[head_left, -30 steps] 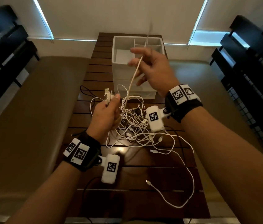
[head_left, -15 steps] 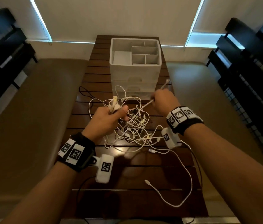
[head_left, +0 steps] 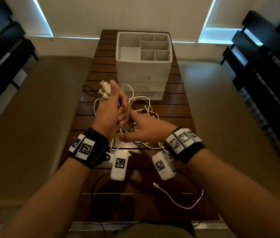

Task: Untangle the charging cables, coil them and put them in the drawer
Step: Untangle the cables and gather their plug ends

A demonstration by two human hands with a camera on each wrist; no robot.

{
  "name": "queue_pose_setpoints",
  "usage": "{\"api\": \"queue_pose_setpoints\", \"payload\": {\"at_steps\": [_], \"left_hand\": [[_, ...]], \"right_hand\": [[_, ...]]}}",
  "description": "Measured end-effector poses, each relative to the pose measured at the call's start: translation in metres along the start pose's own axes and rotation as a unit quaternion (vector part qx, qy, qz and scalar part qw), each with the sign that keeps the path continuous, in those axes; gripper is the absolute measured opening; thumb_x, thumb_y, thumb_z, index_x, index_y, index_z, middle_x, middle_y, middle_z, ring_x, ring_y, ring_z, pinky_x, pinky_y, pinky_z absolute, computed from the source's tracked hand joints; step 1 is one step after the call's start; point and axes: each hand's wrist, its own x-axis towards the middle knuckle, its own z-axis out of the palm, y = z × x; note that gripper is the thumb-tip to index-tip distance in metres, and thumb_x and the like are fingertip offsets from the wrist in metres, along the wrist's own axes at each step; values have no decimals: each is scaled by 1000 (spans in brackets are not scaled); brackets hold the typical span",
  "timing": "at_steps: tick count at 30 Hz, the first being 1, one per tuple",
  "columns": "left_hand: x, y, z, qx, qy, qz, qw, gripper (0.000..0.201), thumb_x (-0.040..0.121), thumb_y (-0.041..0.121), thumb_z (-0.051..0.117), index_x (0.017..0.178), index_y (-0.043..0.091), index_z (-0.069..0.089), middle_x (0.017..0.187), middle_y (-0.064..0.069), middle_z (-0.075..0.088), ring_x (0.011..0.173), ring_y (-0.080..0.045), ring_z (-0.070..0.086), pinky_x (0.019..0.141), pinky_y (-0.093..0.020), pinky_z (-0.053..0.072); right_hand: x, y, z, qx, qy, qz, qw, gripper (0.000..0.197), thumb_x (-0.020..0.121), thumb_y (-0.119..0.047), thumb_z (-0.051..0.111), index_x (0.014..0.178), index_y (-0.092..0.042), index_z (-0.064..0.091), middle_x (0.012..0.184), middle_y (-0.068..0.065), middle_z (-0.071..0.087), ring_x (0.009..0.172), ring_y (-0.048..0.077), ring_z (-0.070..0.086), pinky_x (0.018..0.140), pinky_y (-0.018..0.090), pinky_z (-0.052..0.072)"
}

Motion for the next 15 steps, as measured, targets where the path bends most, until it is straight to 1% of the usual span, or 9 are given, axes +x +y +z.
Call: {"api": "queue_pose_setpoints", "payload": {"at_steps": [1, 3, 6, 8, 9, 11, 12, 14, 15], "left_hand": [[0, 3, 0, -28, -17, 2, 999, 62, 111, 56, 31, 68, 12, 40, 54, -3, 25, 41, -14, 21, 38, -24, 19], [-2, 10, -5, -61, -31, -1, 998, 61, 111, 54, 30, 65, 15, 28, 55, 0, 21, 42, -13, 16, 38, -24, 15], [-6, 21, -20, -24, 5, -20, 1000, 58, 110, 54, 37, 69, 18, 17, 57, 0, 15, 43, -13, 13, 39, -23, 12], [-8, 21, -27, 8, 39, -36, 999, 57, 109, 54, 41, 71, 20, 16, 56, 1, 15, 42, -12, 14, 39, -21, 13], [-9, 19, -28, 14, 50, -42, 998, 57, 109, 54, 42, 70, 21, 18, 54, 2, 16, 41, -11, 14, 39, -19, 14], [-10, 11, -24, 19, 65, -47, 997, 57, 108, 53, 45, 64, 23, 25, 51, 3, 18, 39, -11, 15, 40, -18, 14], [-10, 6, -20, 23, 68, -44, 996, 57, 108, 52, 46, 63, 23, 27, 50, 3, 19, 38, -11, 15, 41, -18, 14], [-10, -2, -13, 31, 63, -42, 997, 57, 108, 50, 48, 62, 23, 28, 49, 3, 20, 37, -12, 15, 42, -18, 15], [-9, -5, -10, 30, 61, -47, 997, 57, 108, 50, 48, 62, 23, 28, 49, 3, 20, 37, -12, 15, 42, -19, 14]], "right_hand": [[4, 6, 11, -11, 19, 3, 1000, 32, 93, -40, 74, 106, -12, 66, 95, 1, 73, 84, 17, 68, 73, 30, 53], [8, 29, 20, -18, 74, 21, 997, 32, 96, -42, 65, 86, -12, 72, 75, 5, 72, 68, 23, 66, 64, 34, 50], [-3, 66, 9, -128, 181, 75, 972, 39, 102, -49, 57, 80, -19, 70, 71, 0, 68, 67, 23, 62, 65, 35, 52], [-14, 91, -4, -161, 237, 96, 953, 46, 101, -56, 56, 70, -22, 65, 65, -1, 63, 66, 25, 60, 62, 35, 49], [-19, 99, -8, -173, 245, 117, 947, 47, 100, -58, 57, 68, -23, 64, 64, -1, 62, 67, 26, 61, 62, 35, 49], [-27, 109, -8, -194, 198, 168, 946, 52, 99, -61, 53, 71, -20, 68, 65, 1, 63, 67, 27, 63, 62, 34, 51], [-29, 112, -2, -196, 152, 194, 949, 53, 100, -58, 52, 70, -17, 66, 67, 2, 62, 67, 28, 64, 63, 34, 52], [-33, 113, 12, -206, 71, 233, 948, 44, 101, -46, 53, 70, -15, 58, 75, 6, 62, 73, 30, 64, 67, 35, 52], [-35, 114, 18, -215, 45, 238, 946, 43, 100, -48, 56, 70, -16, 56, 78, 6, 62, 73, 29, 62, 67, 35, 51]]}}
